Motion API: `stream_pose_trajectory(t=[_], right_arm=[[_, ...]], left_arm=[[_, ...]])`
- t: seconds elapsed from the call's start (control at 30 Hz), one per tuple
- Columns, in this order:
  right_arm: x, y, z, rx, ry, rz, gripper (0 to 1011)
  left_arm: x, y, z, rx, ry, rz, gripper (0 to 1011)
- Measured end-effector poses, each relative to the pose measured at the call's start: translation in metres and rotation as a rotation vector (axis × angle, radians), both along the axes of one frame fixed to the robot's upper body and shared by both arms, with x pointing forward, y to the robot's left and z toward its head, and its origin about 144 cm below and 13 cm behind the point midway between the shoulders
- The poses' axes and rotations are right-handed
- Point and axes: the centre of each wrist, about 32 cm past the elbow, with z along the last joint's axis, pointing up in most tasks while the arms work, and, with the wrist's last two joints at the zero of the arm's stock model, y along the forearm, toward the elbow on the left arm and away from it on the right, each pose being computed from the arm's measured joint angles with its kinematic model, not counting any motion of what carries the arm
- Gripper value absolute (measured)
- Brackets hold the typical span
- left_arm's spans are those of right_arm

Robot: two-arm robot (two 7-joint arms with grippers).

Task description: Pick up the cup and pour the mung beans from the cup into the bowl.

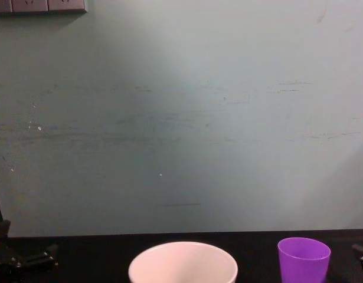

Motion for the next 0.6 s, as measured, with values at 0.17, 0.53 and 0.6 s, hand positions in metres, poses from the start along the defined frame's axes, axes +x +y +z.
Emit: stream_pose_trajectory(t=[0.17, 0.53, 0.6], right_arm=[[0.0, 0.0, 0.0, 0.0, 0.0, 0.0, 1003], [0.0, 0.0, 0.0, 0.0, 0.0, 0.0, 1003], [0.0, 0.0, 0.0, 0.0, 0.0, 0.0, 1003]], left_arm=[[0.0, 0.0, 0.0, 0.0, 0.0, 0.0, 1000], [0.0, 0.0, 0.0, 0.0, 0.0, 0.0, 1000], [0.0, 0.0, 0.0, 0.0, 0.0, 0.0, 1000]])
